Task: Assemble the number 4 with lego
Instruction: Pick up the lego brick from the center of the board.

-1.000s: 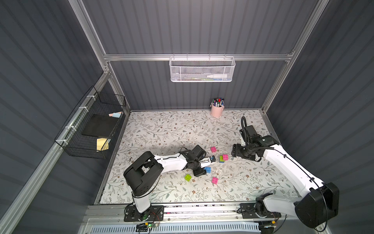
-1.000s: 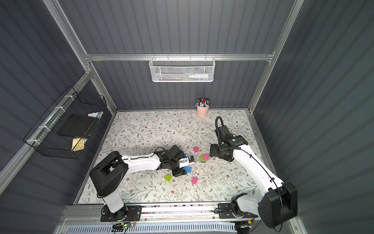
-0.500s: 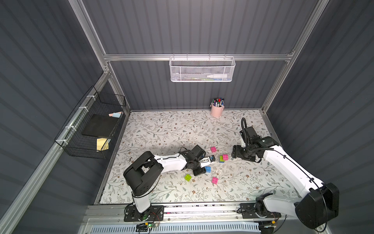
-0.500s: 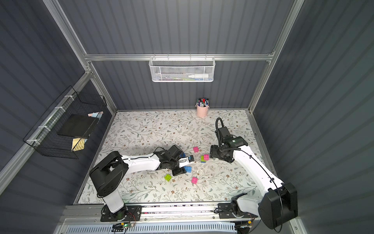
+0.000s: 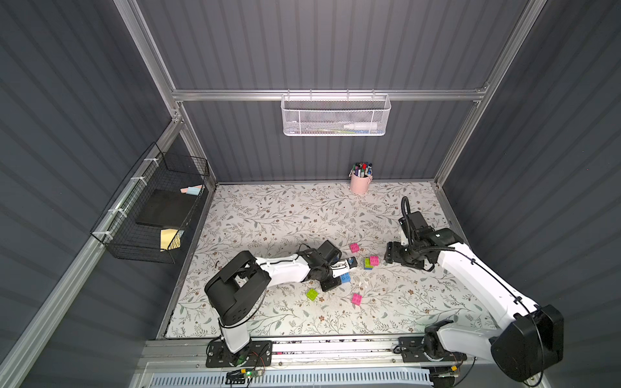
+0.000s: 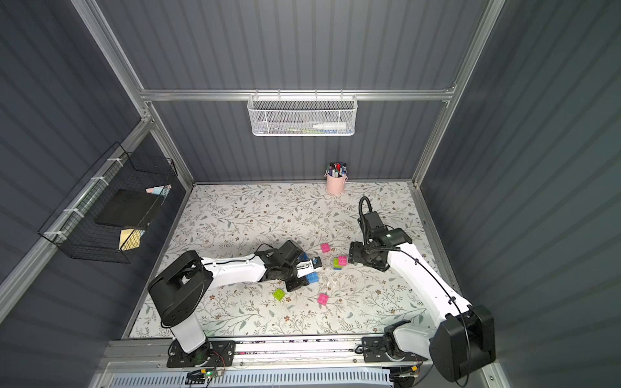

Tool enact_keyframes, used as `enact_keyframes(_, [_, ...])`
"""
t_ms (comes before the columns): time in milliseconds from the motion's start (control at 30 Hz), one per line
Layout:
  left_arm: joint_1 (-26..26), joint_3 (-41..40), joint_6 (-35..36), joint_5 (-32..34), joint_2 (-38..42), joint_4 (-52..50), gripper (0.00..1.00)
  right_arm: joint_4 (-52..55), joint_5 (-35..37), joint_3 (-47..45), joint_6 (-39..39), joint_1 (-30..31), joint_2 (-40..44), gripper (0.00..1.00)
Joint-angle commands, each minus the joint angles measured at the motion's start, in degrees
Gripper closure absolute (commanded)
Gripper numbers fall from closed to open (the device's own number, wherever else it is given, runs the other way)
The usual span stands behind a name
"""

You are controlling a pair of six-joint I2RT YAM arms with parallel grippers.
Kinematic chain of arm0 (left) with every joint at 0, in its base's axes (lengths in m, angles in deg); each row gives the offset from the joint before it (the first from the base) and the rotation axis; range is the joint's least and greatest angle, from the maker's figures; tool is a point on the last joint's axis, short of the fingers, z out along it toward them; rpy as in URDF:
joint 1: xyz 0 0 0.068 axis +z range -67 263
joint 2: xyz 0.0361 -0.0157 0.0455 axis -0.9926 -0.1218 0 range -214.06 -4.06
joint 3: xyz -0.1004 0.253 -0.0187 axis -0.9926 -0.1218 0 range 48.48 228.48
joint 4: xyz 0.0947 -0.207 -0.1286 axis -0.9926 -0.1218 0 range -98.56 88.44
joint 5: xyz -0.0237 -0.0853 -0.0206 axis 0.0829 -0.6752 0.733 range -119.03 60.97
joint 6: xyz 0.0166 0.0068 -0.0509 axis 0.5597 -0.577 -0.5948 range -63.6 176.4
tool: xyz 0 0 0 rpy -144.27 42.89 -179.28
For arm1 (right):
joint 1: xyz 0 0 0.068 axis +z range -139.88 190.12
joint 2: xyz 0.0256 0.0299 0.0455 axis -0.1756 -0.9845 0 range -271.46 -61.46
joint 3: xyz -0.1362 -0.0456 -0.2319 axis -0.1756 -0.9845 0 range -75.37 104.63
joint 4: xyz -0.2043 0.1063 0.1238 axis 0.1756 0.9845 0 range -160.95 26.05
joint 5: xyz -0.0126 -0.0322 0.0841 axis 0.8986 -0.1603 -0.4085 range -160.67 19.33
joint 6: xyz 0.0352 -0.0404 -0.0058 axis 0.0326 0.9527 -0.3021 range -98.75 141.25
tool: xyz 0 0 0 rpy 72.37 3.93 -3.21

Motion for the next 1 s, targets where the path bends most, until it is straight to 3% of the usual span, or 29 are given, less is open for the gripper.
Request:
enact_keyframes(0, [0.2,-0.3,-0.6,0.3,0.5,-3.2,0.77,-0.5,-0.7,-1.0,-0.5,-0.4,0.7,0.23])
enact_keyframes(367, [0.3,3.4,2.8,4.2,3.4,-6.2,0.89,-4.6,-3.9,-3.7,-3.3,-0.4,-0.5,0.22])
enact_keyframes(433, [0.3,6.3,5.2,4.3,3.1,-8.3,0.91,-5.7,-4.9,-4.7,-4.3,-0.4,-0.6,0.16])
enact_keyframes(600, [0.3,14.3,9.4,1.4,-0.4,-13.2,0.93,-8.3,-5.5,-7.1,-6.0,-0.4,-0.5,0.08])
enact_keyframes(967, [1.2,23.8,12.7,-5.7,-8.0,-17.2,0.96,-14.3,-7.8,-13.4,-7.6,-2.5,5.6,0.05])
